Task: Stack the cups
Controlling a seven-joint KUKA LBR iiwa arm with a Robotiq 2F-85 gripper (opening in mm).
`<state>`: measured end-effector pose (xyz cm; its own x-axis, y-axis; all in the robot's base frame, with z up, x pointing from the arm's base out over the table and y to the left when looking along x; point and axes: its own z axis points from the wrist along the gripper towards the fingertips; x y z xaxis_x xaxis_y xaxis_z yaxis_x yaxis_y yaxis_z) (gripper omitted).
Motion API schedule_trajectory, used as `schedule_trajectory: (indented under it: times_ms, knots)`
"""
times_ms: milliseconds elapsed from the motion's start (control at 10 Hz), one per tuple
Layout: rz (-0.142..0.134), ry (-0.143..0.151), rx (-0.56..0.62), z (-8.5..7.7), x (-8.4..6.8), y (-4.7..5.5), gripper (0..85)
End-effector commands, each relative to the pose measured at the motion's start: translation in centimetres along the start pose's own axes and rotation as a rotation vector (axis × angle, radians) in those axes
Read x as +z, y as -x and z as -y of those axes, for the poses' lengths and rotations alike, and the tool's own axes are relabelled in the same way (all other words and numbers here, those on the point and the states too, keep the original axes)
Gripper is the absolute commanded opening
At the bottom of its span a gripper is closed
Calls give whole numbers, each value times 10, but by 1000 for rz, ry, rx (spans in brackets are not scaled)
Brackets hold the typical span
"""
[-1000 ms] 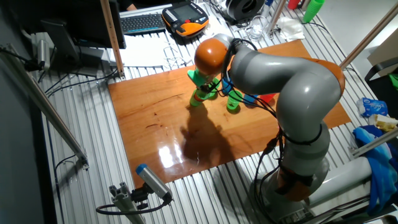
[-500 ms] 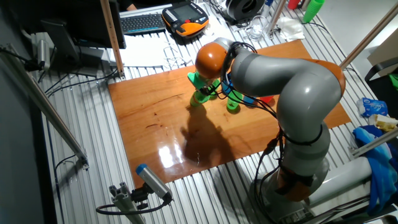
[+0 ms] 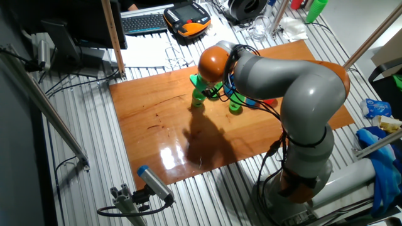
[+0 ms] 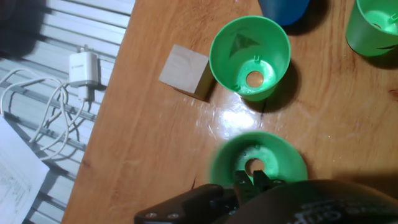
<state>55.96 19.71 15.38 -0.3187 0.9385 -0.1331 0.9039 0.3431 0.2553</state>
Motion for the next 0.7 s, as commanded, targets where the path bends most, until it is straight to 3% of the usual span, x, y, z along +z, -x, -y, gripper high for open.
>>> schedule_trajectory:
  times_ms: [0, 100, 200, 300, 400, 500, 600]
  knots:
    - [-2, -10, -3, 1, 0, 0, 170]
    - [7, -45, -33, 2, 1, -1, 170]
    - [24, -92, -78, 5, 3, -3, 340]
    - [13, -123, -103, 7, 2, -5, 340]
    - [4, -133, -113, 10, 1, -6, 340]
    - [15, -153, -141, 14, 2, -7, 340]
    - [12, -147, -146, 20, 5, -7, 340]
